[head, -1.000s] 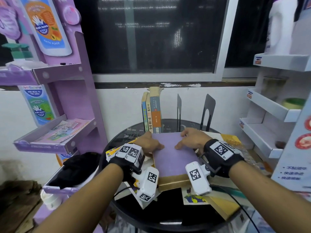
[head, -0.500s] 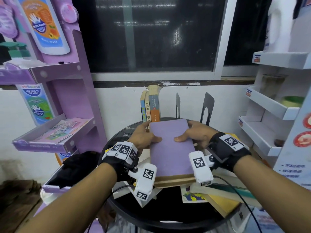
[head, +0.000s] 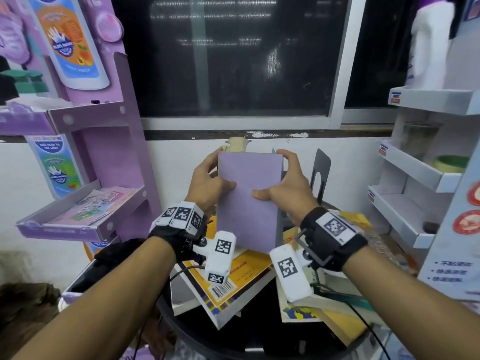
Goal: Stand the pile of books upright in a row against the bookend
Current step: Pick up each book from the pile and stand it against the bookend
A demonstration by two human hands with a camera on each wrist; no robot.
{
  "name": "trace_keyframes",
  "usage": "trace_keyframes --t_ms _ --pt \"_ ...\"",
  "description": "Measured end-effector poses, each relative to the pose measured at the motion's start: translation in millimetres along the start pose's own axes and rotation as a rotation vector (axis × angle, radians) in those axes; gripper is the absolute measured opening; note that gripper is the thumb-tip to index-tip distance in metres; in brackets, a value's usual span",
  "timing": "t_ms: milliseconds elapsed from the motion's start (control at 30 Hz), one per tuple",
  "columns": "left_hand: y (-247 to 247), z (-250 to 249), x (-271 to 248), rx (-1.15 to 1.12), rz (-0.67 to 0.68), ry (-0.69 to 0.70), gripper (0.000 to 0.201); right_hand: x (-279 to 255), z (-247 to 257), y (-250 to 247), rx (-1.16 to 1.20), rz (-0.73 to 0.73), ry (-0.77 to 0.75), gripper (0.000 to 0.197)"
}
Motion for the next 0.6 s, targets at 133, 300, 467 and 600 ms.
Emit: trace_keyframes --t_ms 133,300,467,600 --pt "-8 5 -2 0.007 0.008 0.029 0.075 -8 -4 13 -0.072 -0.028 -0.092 0.098" --pt "-19 19 -4 -0.039 -0.009 0.02 0.074 -17 -11 24 -0.154 -0.06 -0.197 0.097" --pt "-15 24 -5 -0.11 -0.002 0.038 0.059 -21 -7 23 -0.272 -0.036 -0.273 0.088" --pt "-9 25 -11 -0.189 -0.019 0.08 0.043 -29 -5 25 -0.29 -0.015 -0.322 0.074"
Point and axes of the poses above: each hand's wrist, its own x-axis towards the middle knuckle, its own y-axis out of the palm, z = x × y, the point moved 5 cm from there along x, towards the middle knuckle, and after that the axes turned 6 degrees about z, right-handed, at the moved point
